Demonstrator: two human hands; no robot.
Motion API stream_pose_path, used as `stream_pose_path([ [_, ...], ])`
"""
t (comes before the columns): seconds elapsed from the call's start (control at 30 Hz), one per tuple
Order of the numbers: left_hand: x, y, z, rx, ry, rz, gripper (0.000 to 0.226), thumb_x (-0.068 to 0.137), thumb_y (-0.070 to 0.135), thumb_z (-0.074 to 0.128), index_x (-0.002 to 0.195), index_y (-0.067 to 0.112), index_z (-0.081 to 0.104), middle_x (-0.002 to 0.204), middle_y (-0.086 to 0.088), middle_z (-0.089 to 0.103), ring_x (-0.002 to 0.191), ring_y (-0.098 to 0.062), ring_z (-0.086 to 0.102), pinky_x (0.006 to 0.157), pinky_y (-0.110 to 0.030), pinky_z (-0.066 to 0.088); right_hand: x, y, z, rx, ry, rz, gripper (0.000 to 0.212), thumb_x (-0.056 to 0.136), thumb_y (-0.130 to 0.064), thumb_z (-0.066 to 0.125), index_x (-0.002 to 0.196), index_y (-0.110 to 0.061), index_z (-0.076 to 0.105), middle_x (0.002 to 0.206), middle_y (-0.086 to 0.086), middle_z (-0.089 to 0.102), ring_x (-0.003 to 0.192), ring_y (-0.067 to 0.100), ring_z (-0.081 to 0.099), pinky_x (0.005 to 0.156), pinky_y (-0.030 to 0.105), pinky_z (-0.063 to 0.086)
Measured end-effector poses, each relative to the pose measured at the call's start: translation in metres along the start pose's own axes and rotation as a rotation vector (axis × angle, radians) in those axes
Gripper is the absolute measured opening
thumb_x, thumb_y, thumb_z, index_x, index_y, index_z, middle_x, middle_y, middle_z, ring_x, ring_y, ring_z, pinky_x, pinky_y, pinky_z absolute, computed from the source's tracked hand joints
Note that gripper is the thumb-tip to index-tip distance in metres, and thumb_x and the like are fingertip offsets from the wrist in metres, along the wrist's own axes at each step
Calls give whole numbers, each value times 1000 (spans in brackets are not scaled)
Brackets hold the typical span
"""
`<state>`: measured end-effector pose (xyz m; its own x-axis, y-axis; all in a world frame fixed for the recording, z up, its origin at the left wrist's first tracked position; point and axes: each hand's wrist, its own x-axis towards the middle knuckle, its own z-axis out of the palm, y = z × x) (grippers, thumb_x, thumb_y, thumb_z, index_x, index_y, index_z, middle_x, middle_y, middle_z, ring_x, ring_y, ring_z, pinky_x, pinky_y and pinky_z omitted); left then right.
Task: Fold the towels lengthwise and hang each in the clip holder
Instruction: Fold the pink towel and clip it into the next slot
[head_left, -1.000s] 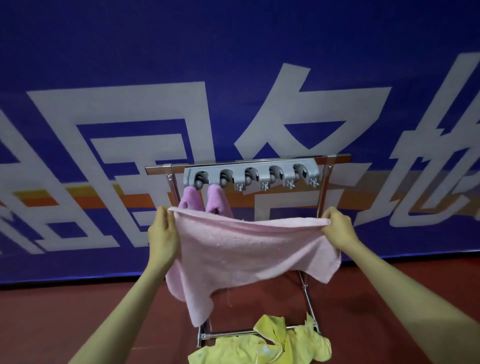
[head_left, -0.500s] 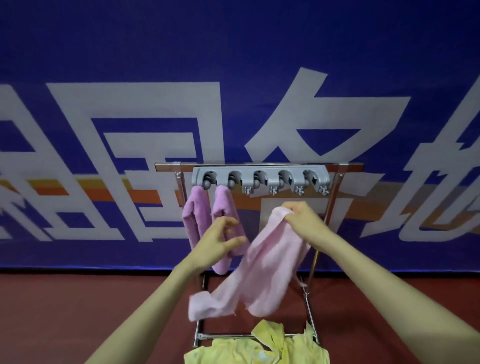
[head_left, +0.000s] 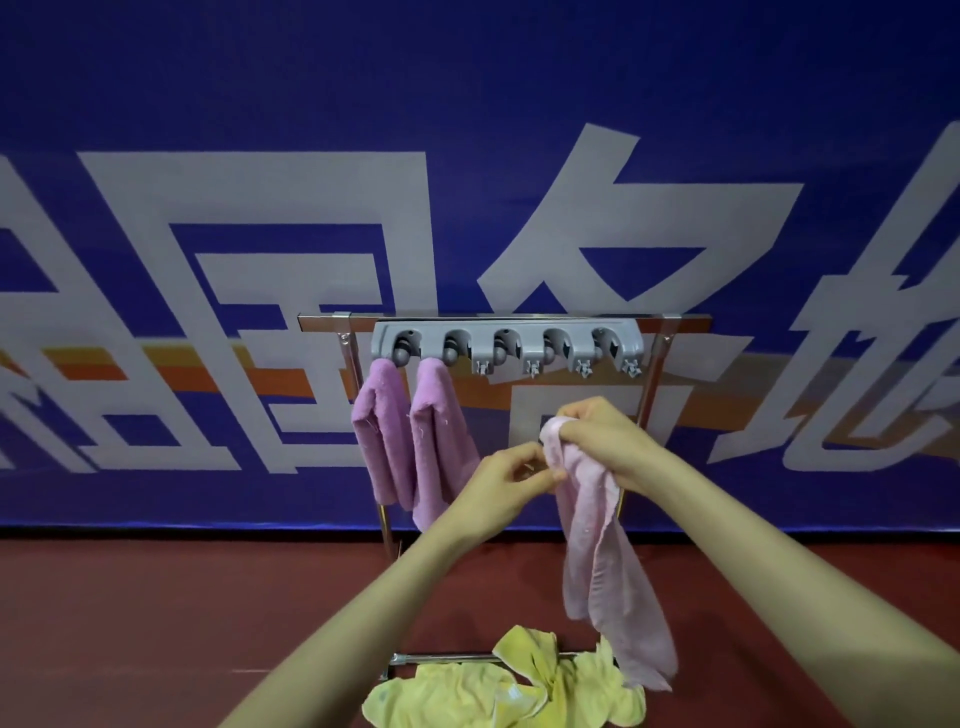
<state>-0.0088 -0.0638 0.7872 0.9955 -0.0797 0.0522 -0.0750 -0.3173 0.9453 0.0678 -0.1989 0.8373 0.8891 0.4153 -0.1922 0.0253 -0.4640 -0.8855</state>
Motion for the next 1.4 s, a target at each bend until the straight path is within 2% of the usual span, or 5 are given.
stream_pose_path([
  [0.2,4,5,5,-179,180,-90,32,91,15,52,60,26,49,59,8,47,62,-10,41,66,-36,40,-13,12,-30,-6,-42,-20,12,73,-5,70,69,-8,58,60,6,51,56,14,47,50,22,34],
  [0.43,6,21,-5,-427,434,-48,20,97,9,40,84,9,55,75,-1,53,72,-9,48,71,-26,41,-16,43,-34,-40,-216,-27,24,86,-10,65,63,-9,58,63,2,48,62,10,45,60,20,42],
  [0.67,-13,7,-30,-77,203,-84,41,73,26,80,107,14,60,104,-7,68,94,-14,66,83,-27,53,-11,30,4,318,-66,-126,33,97,-20,51,63,-22,48,63,-2,40,61,12,35,52,23,26],
  [0.97,-23,19,-55,-42,436,27,19,96,9,50,80,11,61,75,8,61,66,7,53,67,-5,40,-7,0,21,227,-91,-242,21,94,-16,55,73,-11,55,68,1,40,70,14,36,66,27,28],
  [1.4,-30,13,-44,149,90,0,28,81,38,63,104,22,60,95,7,66,88,-7,58,81,-28,47,-11,0,-7,309,-245,-184,21,91,-17,61,71,-10,58,68,4,48,63,10,45,62,23,36],
])
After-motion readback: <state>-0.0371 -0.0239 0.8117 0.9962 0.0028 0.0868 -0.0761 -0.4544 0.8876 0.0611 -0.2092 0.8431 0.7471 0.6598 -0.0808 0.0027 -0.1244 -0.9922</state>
